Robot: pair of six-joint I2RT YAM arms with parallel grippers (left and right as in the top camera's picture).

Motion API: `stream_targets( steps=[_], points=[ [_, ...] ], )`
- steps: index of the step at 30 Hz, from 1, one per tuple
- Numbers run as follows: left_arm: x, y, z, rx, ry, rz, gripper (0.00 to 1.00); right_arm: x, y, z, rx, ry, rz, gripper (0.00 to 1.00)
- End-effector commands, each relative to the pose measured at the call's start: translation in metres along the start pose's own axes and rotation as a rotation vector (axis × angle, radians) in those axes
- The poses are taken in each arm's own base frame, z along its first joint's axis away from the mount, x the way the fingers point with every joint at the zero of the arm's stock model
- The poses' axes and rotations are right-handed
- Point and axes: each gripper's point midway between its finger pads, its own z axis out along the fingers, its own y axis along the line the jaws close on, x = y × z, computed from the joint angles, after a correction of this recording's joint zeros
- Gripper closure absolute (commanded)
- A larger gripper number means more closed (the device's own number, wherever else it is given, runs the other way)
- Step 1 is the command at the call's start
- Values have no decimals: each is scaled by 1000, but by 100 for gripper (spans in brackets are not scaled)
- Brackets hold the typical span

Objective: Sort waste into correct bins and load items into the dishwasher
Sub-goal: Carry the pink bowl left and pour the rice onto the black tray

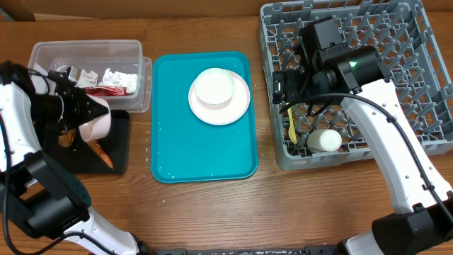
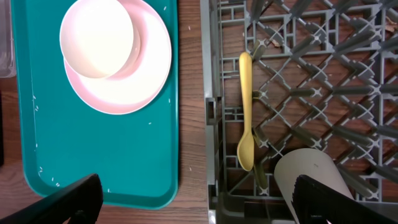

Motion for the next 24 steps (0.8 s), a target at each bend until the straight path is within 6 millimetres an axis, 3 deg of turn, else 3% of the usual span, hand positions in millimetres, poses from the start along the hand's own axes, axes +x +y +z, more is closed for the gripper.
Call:
stream_targets(
  steps=[1, 3, 8, 24],
  points=[
    [1, -14, -8, 173, -96, 96, 96, -4, 4, -10, -11, -31, -6, 0],
    [3, -10, -17, 295, -186, 89, 96, -4, 4, -10, -11, -31, -6, 0],
    [4, -3, -30, 380, -287, 77, 96, -5, 4, -10, -12, -32, -6, 0],
    [-2, 10, -55, 426, -407, 47, 96, -3, 3, -10, -10, -27, -6, 0]
  ],
)
